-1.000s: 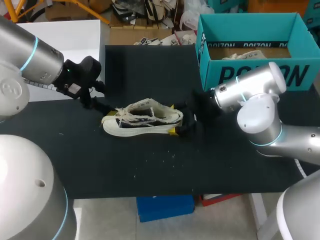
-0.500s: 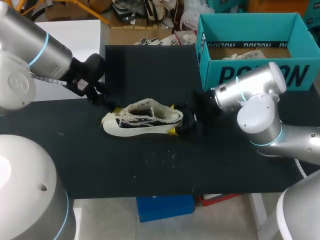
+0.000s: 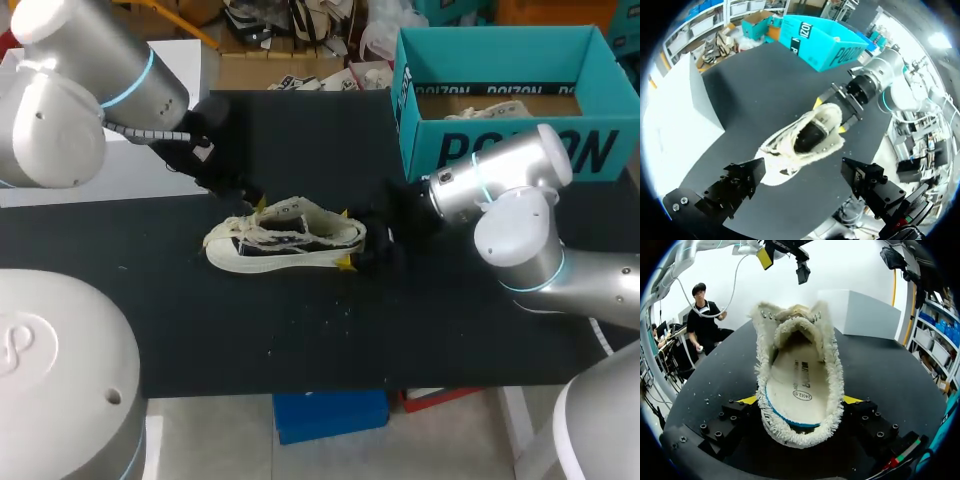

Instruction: Take the shoe out of the shoebox, open the shoe tongue, remove and reinsert the insole, then place the shoe into the shoebox

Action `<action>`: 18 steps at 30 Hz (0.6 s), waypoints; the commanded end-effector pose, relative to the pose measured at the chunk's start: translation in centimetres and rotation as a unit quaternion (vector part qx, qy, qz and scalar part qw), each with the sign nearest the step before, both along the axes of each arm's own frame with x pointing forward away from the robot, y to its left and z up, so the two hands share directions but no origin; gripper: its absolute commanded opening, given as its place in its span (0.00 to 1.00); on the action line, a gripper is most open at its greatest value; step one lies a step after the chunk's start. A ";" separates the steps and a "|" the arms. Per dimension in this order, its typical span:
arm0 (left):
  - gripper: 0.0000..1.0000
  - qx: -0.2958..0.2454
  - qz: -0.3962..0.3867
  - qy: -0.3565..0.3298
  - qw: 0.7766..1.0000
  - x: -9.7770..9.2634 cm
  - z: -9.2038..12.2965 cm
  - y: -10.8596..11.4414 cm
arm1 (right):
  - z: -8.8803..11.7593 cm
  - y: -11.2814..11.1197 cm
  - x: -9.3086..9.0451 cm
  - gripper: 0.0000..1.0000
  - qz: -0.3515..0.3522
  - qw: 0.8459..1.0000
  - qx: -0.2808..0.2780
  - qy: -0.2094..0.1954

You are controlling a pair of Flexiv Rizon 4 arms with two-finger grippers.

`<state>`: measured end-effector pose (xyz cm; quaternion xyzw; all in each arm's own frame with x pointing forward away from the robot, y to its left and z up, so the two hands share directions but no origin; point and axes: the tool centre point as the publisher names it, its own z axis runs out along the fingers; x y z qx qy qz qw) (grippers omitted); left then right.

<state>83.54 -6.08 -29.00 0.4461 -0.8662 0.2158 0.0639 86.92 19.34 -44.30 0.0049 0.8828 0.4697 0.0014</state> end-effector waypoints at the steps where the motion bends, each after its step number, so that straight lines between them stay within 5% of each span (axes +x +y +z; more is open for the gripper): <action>1: 1.00 0.043 0.042 0.028 0.998 0.0 0.4 -0.4 | -0.2 0.2 0.1 0.00 0.000 1.000 -0.001 0.001; 7: 1.00 0.169 0.163 0.098 0.967 0.9 0.0 -3.1 | -0.2 0.2 0.1 0.00 0.000 1.000 -0.001 0.001; 18: 1.00 0.312 0.227 0.103 0.917 1.1 -0.1 -5.6 | -0.2 0.2 0.1 0.00 0.000 1.000 -0.001 0.001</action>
